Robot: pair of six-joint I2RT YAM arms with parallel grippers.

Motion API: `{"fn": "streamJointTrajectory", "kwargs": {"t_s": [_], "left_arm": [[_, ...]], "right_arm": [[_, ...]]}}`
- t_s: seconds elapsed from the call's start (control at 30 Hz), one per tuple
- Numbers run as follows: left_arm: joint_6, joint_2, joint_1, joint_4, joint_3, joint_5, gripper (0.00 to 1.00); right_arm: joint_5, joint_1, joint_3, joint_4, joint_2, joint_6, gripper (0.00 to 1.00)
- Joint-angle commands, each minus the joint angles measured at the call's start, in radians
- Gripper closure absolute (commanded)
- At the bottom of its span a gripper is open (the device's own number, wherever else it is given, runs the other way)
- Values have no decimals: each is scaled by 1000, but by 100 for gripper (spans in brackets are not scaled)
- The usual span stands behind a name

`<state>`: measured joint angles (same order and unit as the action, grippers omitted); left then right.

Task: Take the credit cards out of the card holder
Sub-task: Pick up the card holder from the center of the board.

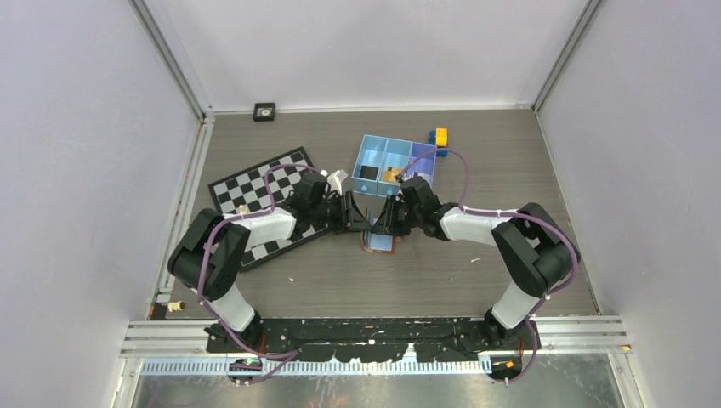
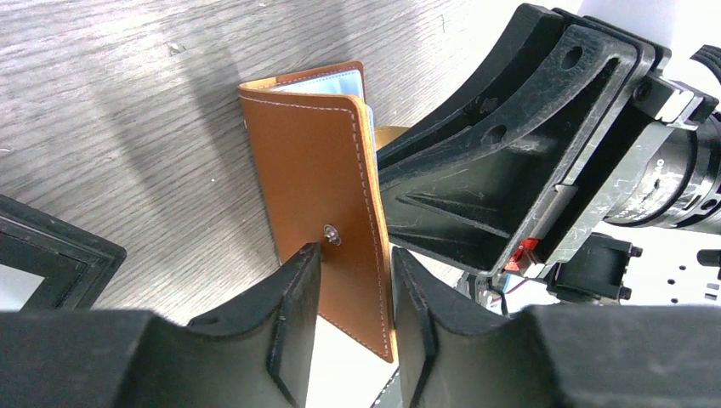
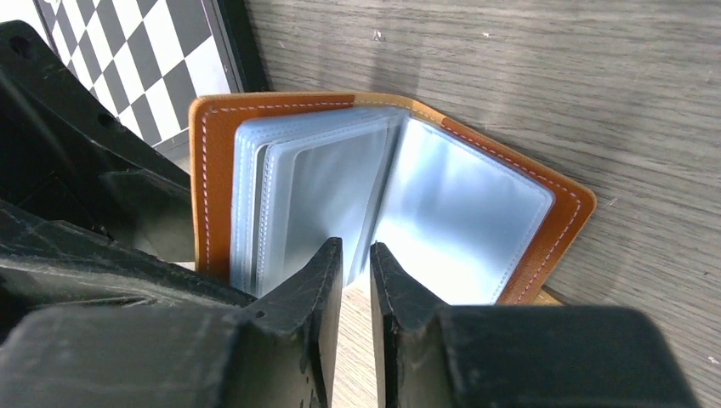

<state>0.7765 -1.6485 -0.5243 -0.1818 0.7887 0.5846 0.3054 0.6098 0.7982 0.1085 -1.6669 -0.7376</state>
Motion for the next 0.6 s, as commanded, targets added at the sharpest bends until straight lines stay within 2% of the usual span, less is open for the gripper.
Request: {"fn": "streamJointTrajectory", "kwargs": {"t_s": [0.0, 0.17, 0.23, 0.27, 0.3, 0.37, 0.57], "left_arm": [[-12, 19, -4, -8, 14, 0, 66], [-7, 31, 6, -9, 3, -12, 81], [3, 30, 10, -24, -2, -3, 82], [8, 29, 13, -36, -4, 10, 77], [16, 27, 15, -53, -9, 24, 67], [33, 32, 16, -113, -29, 45, 57], [44, 49, 17, -152, -46, 64, 53]], "right_arm": [[1, 5, -3, 50, 12, -23, 74], [34, -17, -47, 133, 24, -70, 64], [48, -16, -51, 148, 24, -72, 63], [56, -17, -50, 155, 23, -73, 62], [61, -16, -51, 161, 20, -72, 61], [66, -17, -53, 169, 21, -72, 60], [79, -15, -54, 189, 17, -79, 61]]}}
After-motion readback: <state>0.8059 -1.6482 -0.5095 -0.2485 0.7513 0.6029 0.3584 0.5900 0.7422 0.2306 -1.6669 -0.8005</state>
